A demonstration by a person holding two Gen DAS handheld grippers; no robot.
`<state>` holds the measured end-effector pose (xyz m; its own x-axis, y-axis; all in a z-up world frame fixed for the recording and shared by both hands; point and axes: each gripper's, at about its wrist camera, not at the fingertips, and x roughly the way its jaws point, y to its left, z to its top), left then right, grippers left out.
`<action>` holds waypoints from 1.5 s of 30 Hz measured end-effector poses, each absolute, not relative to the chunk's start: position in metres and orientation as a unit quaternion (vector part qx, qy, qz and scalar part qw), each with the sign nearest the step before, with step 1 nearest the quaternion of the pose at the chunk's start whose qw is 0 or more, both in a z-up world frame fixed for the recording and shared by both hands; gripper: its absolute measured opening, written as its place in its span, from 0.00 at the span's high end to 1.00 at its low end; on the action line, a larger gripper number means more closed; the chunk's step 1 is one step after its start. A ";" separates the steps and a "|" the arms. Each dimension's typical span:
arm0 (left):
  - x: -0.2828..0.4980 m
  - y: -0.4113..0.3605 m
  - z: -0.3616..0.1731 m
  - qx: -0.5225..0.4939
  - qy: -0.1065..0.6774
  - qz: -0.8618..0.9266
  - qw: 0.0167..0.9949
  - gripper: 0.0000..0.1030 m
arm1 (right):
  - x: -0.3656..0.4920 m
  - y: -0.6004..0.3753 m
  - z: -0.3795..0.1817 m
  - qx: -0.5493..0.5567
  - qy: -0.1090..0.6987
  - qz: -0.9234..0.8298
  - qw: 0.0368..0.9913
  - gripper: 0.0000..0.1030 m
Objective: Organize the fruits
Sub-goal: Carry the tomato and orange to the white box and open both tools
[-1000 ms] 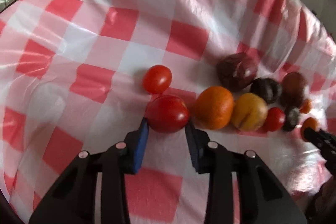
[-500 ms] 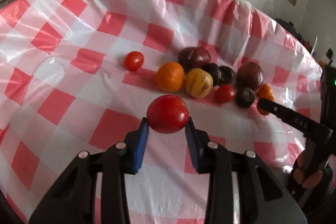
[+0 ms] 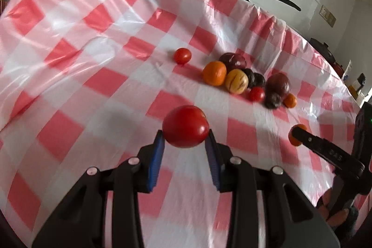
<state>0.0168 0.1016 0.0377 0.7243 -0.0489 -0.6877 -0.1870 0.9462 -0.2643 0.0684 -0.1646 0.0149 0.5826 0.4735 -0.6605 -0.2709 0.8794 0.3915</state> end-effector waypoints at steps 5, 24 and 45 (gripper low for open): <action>-0.029 0.106 0.039 -0.140 0.352 0.035 0.925 0.65 | 0.008 -0.143 0.018 0.104 0.402 0.239 0.877 0.61; -0.127 0.179 0.028 -0.165 0.358 0.061 0.917 0.65 | -0.092 -0.058 0.020 -0.005 0.390 0.321 0.863 0.61; -0.296 0.300 0.027 -0.132 0.345 0.224 0.902 0.64 | -0.188 0.065 0.033 -0.086 0.391 0.486 0.777 0.61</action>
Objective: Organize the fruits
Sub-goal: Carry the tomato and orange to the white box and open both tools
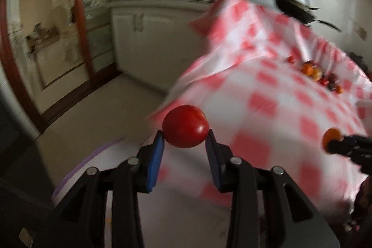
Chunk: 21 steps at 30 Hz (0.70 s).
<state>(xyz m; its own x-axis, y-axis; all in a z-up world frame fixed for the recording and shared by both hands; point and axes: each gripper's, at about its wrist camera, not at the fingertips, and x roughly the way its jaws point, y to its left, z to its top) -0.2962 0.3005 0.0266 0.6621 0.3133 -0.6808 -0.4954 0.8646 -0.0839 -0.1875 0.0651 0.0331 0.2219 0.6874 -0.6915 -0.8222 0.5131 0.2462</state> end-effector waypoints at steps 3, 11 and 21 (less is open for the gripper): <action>-0.319 0.321 -0.003 -0.141 0.376 0.252 0.880 0.64 | -0.221 0.106 0.032 -0.124 0.387 0.535 0.740 0.61; -0.342 0.344 -0.076 -0.170 0.468 0.271 0.824 0.64 | -0.276 0.175 -0.012 -0.224 0.412 0.580 0.666 0.61; -0.350 0.343 -0.126 -0.136 0.541 0.295 0.776 0.65 | -0.347 0.219 -0.038 -0.353 0.356 0.617 0.607 0.58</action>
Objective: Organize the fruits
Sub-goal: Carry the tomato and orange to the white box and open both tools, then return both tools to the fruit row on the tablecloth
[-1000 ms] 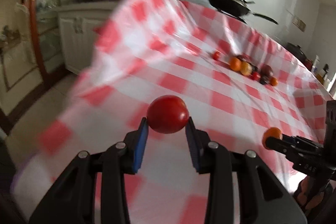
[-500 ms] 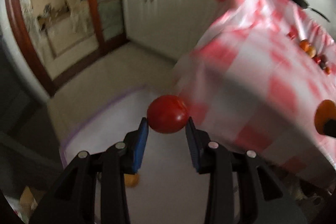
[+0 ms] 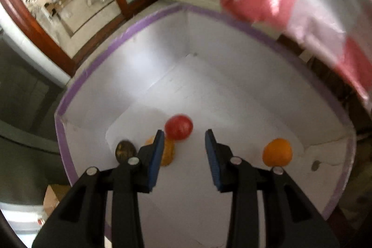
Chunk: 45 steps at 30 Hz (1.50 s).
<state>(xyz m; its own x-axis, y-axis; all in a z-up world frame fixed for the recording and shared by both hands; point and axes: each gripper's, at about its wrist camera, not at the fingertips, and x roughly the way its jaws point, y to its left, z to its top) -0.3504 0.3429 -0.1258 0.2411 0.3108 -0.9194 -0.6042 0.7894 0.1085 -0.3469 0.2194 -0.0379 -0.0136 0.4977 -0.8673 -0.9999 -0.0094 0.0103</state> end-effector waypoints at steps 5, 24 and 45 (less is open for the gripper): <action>-0.362 0.354 -0.145 -0.154 0.562 0.313 0.750 0.64 | -0.347 0.233 -0.070 -0.382 0.396 0.601 0.580 0.59; -0.356 0.329 0.026 -0.104 0.316 0.387 0.860 0.01 | -0.260 0.073 0.138 -0.104 0.192 0.558 0.801 0.16; -0.335 0.335 0.004 -0.194 0.342 0.402 0.827 0.02 | -0.061 -0.154 0.054 0.179 0.355 0.230 0.888 0.15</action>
<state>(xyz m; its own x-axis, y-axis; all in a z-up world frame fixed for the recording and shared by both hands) -0.3353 0.3345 0.0038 0.4439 0.5316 -0.7213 -0.7970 0.6022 -0.0468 -0.0613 -0.1541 0.0536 0.6425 0.5354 -0.5482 -0.2809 0.8301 0.4816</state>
